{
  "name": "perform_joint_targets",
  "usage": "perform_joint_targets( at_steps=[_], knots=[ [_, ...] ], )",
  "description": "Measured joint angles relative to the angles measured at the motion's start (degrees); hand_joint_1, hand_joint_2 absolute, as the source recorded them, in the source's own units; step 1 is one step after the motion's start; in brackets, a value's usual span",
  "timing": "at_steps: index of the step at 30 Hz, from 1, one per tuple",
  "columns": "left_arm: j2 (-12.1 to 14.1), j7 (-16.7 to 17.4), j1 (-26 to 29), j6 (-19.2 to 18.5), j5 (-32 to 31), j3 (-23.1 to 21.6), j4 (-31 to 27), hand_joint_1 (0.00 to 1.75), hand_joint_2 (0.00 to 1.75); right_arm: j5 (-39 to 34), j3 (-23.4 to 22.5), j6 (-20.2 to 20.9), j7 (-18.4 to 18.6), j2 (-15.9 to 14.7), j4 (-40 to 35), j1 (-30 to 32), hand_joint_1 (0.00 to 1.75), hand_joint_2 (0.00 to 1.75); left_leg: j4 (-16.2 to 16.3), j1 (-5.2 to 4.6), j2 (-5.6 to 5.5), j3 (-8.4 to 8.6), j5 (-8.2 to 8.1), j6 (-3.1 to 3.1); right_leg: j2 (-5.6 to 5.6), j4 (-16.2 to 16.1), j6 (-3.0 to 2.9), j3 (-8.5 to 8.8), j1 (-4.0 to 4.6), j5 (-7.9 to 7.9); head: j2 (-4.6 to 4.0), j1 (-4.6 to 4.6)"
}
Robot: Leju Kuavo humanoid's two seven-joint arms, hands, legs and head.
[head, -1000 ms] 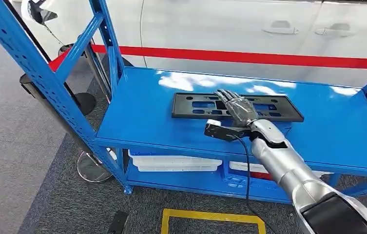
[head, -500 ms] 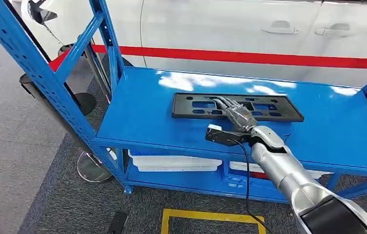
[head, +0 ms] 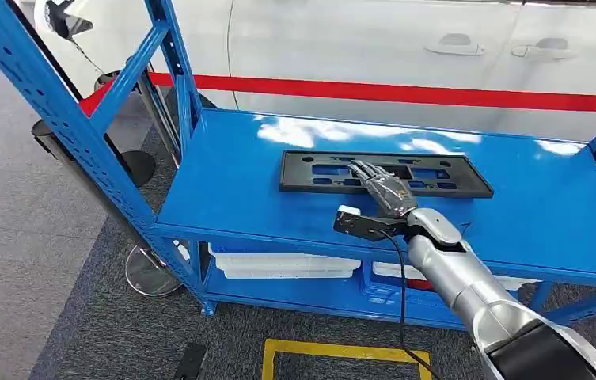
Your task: Take the parts from the cabinet and place them on the table.
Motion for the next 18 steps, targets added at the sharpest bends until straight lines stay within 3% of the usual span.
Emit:
perform_joint_targets(
  at_steps=[18],
  knots=[
    [0.0,-0.04,0.01,-0.24,-0.13,0.0,0.0,0.0,0.0,-1.79,0.13,0.04,0.22,-1.29,-2.25,1.03,0.0,1.75,0.0,0.0,0.0,0.0,0.0,0.0,0.0,0.0,0.0,0.01,0.0,0.0,-0.02,0.0]
  ],
)
